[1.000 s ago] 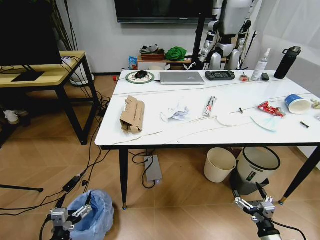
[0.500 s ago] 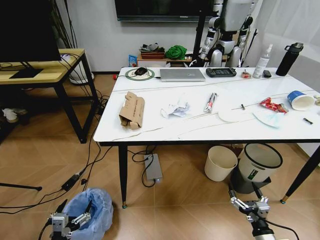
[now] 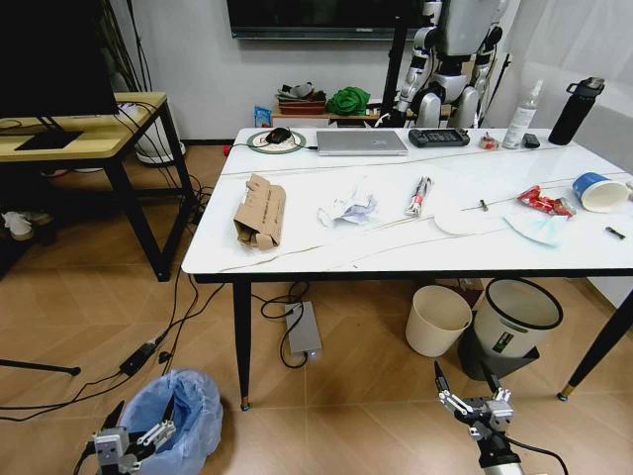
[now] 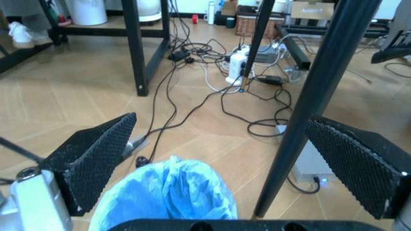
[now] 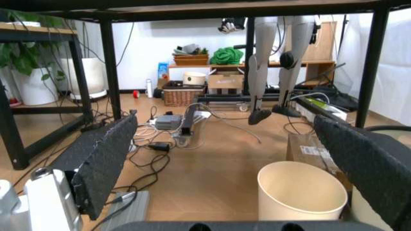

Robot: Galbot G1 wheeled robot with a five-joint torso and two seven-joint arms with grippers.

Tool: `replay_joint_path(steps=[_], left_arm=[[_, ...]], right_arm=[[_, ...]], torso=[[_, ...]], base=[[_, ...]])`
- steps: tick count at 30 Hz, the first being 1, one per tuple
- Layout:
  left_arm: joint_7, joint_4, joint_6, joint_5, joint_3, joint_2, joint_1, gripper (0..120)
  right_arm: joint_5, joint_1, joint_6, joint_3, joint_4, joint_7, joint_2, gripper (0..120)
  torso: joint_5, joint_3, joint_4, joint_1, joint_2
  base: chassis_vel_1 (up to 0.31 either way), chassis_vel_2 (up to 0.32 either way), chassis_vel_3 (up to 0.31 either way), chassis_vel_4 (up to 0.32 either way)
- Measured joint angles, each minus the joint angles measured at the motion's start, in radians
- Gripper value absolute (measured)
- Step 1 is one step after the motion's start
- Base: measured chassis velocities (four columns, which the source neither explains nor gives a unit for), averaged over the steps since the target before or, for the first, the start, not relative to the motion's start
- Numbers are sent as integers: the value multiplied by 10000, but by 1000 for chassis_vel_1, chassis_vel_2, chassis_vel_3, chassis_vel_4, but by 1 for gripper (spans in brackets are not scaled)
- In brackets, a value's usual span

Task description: Pick up the trash bin and place the trash from the table into it.

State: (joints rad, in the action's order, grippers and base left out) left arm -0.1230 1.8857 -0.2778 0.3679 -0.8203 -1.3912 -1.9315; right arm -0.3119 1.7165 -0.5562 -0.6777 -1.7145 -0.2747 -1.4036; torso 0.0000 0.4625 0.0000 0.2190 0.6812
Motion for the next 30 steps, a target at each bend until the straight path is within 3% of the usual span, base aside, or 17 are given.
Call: replay_joint_path(steps=[17,30], left_arm=[[-50,5,-506,-559,-28,-1039,-549,100],[-52,-321,-366,-379,73,-700,-186,100]], right_arm=[[35,189,-244,465,-313,3,229,100],[273,173,-81,340,-402,58,44,100]], torso=[[3,-461,1,-299,-759],[0,-787,0,-495,-1281]], base=[[0,0,0,0],[0,0,0,0]])
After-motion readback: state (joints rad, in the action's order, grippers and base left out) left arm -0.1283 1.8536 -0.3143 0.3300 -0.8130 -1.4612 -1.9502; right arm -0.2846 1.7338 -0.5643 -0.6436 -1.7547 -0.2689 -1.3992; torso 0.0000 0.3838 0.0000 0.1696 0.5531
